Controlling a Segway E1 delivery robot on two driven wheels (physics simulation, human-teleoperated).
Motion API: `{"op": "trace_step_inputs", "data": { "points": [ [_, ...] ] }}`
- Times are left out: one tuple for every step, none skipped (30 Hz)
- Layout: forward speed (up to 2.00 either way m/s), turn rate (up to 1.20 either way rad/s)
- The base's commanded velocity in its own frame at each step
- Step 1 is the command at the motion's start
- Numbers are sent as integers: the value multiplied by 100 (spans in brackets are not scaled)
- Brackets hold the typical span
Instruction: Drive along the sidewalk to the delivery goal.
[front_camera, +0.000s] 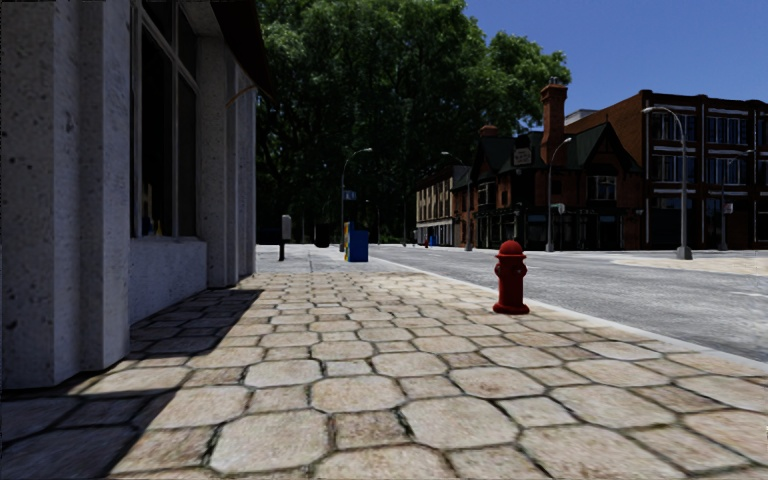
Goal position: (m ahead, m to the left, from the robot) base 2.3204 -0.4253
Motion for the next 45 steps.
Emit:
{"op": "trace_step_inputs", "data": {
  "points": [
    [170, -49],
    [169, -18],
    [169, -9],
    [169, -9],
    [169, -6],
    [169, -6],
    [169, -5],
    [169, -5],
    [169, -5],
    [169, -5],
    [169, -5],
    [169, -5],
    [169, -5],
    [169, -5],
    [169, -5],
    [169, -5],
    [169, -5],
    [168, -5],
    [168, -5],
    [167, -5],
    [165, -5],
    [164, -5],
    [164, -5],
    [160, -6],
    [154, -19],
    [148, -29],
    [148, -29],
    [143, -33],
    [137, -35],
    [137, -35],
    [131, -36],
    [127, -37],
    [125, -38],
    [125, -38],
    [123, -38],
    [122, -38],
    [122, -38],
    [122, -38],
    [122, -30],
    [120, -24],
    [117, -5],
    [109, 0],
    [109, 0],
    [0, 0],
    [0, 0]
  ]
}}
